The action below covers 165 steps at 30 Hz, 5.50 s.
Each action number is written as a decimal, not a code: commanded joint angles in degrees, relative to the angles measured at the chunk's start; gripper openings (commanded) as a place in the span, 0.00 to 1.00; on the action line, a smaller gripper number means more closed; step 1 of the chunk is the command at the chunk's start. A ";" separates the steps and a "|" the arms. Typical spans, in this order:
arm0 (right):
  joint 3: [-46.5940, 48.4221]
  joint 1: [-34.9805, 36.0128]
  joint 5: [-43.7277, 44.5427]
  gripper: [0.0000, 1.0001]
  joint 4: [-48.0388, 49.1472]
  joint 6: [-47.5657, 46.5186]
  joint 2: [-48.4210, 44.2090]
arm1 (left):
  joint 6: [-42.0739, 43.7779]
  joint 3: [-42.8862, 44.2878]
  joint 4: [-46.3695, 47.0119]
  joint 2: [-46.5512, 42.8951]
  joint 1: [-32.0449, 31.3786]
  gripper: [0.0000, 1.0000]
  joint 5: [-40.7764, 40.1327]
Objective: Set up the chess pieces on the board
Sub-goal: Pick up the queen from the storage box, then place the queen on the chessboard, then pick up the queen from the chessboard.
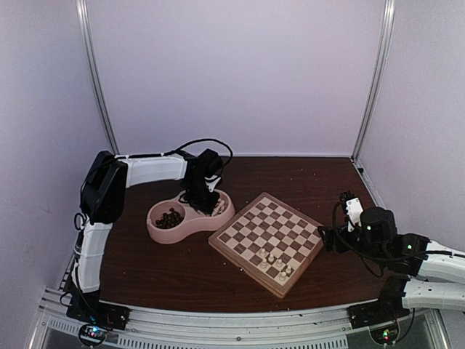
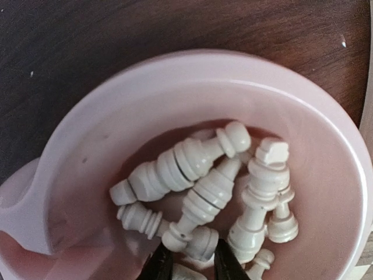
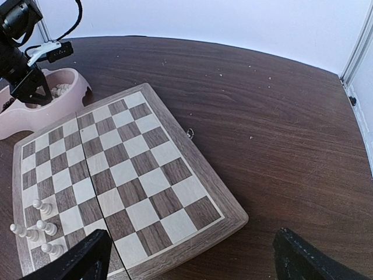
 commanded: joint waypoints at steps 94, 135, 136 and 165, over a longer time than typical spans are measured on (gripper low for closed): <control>0.60 -0.18 -2.36 1.00 1.63 -0.72 -0.34 | -14.26 -10.81 6.61 -13.10 -14.44 0.55 17.18; 0.40 -0.18 -2.50 1.00 1.70 -0.72 -0.78 | -12.28 1.71 -6.79 -1.56 -14.42 0.12 4.56; 0.40 -0.18 -2.55 1.00 1.66 -0.71 -0.81 | -11.97 1.67 -6.62 -2.09 -14.38 0.11 4.97; 9.24 0.35 -29.52 0.83 8.64 0.37 7.95 | -5.20 -39.76 57.48 -37.04 -15.78 0.05 31.37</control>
